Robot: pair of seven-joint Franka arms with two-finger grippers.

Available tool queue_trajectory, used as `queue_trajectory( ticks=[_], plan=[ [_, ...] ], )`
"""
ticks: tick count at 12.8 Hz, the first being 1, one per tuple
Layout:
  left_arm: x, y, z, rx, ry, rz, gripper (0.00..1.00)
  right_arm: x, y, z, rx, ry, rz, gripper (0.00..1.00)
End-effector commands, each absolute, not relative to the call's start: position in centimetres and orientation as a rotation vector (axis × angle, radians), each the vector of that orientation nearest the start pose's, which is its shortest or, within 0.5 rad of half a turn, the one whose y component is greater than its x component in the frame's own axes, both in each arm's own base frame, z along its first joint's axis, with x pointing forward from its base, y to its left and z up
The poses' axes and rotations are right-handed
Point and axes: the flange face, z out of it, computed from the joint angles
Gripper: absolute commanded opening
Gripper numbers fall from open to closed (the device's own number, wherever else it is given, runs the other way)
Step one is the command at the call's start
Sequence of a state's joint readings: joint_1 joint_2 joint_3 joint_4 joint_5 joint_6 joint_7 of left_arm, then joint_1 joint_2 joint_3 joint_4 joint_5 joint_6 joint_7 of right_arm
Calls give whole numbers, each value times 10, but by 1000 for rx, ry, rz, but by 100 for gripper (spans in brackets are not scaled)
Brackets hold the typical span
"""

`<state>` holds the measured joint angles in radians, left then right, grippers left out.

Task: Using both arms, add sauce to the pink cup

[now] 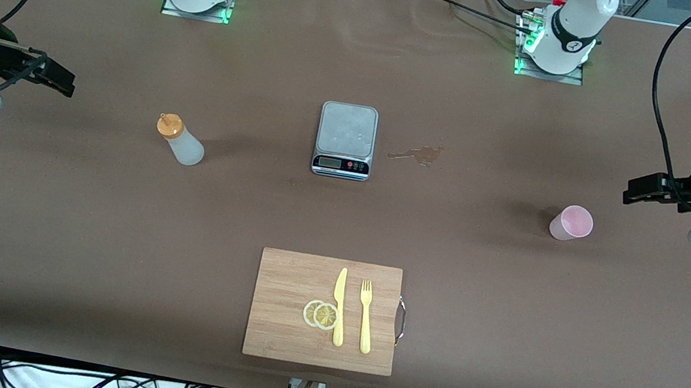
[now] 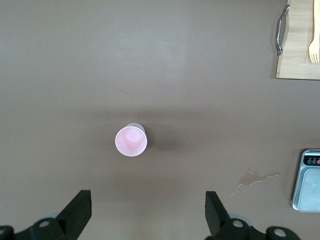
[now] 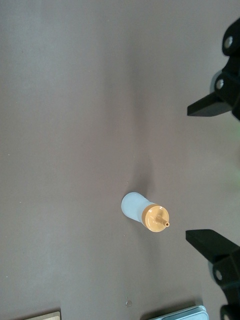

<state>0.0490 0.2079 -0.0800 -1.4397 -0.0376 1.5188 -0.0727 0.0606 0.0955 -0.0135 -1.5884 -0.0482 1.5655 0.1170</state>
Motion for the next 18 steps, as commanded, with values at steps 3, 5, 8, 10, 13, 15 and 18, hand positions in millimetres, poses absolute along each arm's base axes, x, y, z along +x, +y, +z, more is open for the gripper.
queue_trajectory(
  ticks=[3, 5, 8, 10, 13, 15, 18],
  plan=[
    [612, -8, 562, -3187, -55, 207, 100, 575, 19, 568, -3180, 113, 186, 100],
    [613, -8, 564, -3187, -65, 198, 100, 575, 19, 568, -3180, 113, 186, 100],
    [613, -10, 565, -3191, -63, 193, 100, 575, 20, 568, -3180, 110, 186, 100],
    [612, -12, 565, -3191, -58, 194, 100, 575, 19, 568, -3180, 113, 186, 100],
    [612, -13, 566, -3192, -55, 191, 100, 575, 19, 568, -3180, 113, 186, 100],
    [612, -13, 566, -3193, -55, 191, 100, 575, 19, 568, -3180, 113, 186, 100],
    [611, -14, 566, -3194, -53, 194, 100, 575, 19, 568, -3180, 113, 186, 100]
  ],
)
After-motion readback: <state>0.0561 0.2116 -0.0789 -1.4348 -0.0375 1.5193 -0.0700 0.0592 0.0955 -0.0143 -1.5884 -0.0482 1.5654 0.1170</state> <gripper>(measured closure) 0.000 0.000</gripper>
